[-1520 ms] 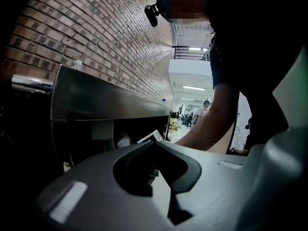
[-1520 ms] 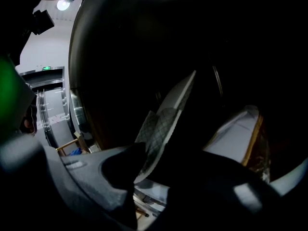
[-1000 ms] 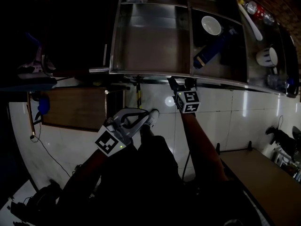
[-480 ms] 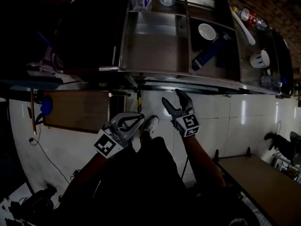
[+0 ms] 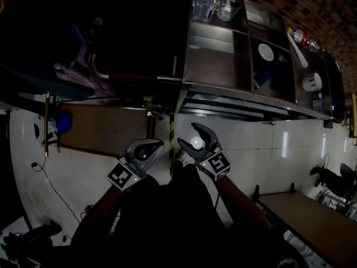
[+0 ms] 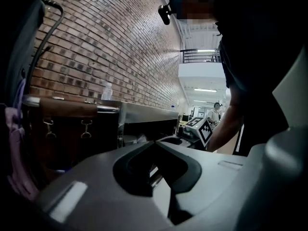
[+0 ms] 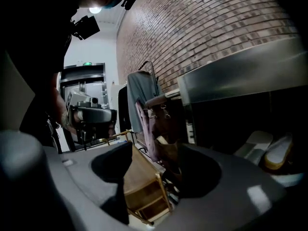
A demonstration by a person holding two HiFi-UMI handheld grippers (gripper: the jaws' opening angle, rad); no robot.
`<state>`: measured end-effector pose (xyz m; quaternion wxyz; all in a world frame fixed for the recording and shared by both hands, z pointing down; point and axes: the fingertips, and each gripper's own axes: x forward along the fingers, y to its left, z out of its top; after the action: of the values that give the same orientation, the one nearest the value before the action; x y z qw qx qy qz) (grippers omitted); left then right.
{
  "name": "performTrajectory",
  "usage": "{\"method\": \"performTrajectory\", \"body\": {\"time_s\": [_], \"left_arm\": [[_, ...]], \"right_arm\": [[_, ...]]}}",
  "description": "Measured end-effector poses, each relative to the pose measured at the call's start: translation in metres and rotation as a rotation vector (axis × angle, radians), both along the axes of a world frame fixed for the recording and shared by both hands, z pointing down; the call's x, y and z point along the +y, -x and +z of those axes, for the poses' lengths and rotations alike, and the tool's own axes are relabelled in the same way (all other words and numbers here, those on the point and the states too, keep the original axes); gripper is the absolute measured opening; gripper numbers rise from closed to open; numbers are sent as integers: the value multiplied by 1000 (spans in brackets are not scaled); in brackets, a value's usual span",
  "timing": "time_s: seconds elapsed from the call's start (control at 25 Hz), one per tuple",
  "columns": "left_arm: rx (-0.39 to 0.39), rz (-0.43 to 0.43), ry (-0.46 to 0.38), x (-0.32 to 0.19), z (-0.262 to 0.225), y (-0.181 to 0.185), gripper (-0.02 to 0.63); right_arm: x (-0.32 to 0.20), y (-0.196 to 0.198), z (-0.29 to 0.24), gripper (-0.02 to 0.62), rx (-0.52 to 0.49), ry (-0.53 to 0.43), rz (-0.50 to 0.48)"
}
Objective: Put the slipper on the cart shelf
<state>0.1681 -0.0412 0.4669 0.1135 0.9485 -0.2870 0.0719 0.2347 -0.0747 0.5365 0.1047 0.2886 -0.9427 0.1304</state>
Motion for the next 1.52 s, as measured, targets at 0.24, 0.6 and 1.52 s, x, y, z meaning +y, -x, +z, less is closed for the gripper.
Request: {"method": "performTrajectory", "body": {"time_s": [0.24, 0.6, 1.52], "left_arm": [[0, -5, -29, 21, 0, 110, 3], [57, 89, -59, 74, -21, 248, 3], [81, 109, -78, 105, -53, 272, 3]], "right_arm": [[32, 116, -23, 298, -13, 14, -47], [93, 274, -63, 277, -57, -12, -39], [142, 315, -118, 0, -38, -57, -64]]}}
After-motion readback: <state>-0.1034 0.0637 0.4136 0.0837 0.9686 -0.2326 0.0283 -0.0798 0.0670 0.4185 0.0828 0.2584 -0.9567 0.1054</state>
